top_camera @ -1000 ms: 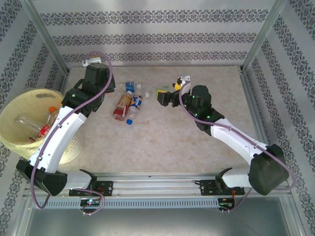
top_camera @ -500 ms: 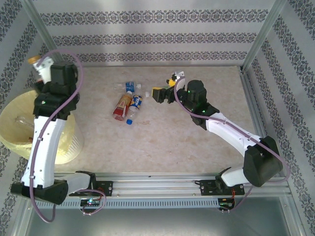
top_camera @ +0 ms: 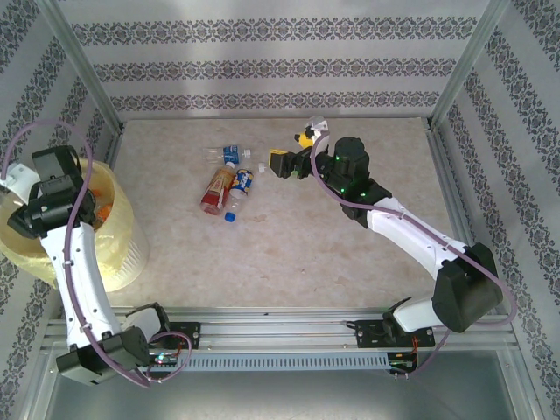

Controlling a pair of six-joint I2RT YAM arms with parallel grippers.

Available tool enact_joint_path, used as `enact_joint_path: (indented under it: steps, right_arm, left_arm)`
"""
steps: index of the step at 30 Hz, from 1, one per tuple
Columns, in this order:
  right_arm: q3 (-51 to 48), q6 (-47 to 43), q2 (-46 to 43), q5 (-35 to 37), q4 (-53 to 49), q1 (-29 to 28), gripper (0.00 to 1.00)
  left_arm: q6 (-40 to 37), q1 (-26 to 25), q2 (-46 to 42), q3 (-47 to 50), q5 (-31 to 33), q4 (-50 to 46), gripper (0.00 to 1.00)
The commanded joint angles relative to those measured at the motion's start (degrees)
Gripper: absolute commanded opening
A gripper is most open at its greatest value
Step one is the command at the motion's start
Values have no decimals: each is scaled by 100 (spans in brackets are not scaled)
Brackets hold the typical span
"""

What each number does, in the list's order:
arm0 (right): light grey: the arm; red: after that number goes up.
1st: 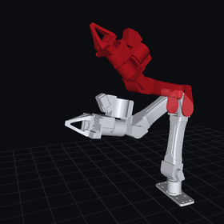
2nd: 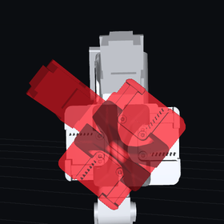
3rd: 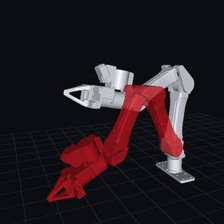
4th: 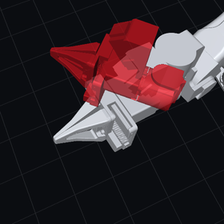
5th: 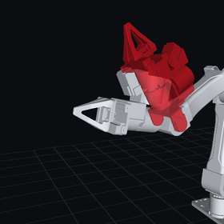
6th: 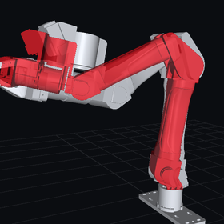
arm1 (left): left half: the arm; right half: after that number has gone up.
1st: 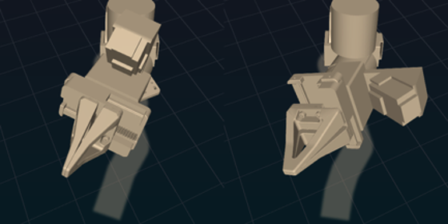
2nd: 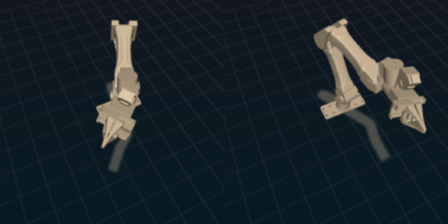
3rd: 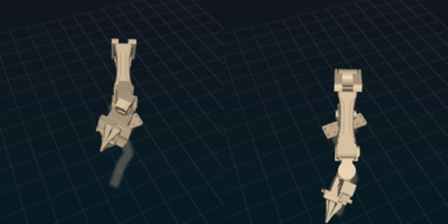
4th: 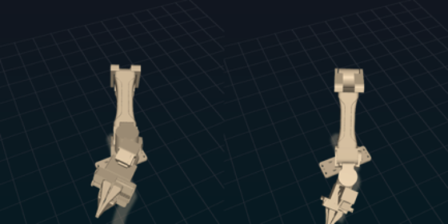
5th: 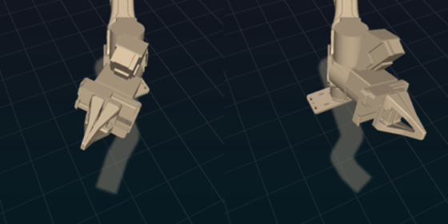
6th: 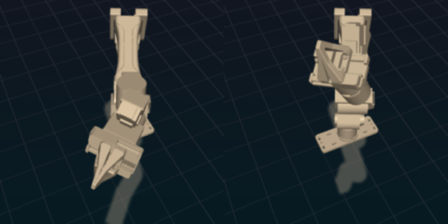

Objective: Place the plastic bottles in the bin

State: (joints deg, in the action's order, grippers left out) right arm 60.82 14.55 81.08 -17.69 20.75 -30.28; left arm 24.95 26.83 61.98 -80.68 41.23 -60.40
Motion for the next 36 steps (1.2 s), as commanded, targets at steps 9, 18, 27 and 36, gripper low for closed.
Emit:
enact_joint_path:
  steps: [9,18,27,36]
  right_arm:
    - [353,-114,51,-130,-351,-57,98]
    - [527,654,234,486,-769,76,98]
    - [752,-659,277,321,-1777,432,98]
    - [1125,-772,609,275,-2644,1042,98]
  left_arm:
    - [673,450,-312,211,-126,-403,91]
    - [511,450,-474,-70,-1079,-308,100]
    - [912,-245,-667,54,-2808,320,100]
    - [1026,-2405,-100,-270,-2246,834,100]
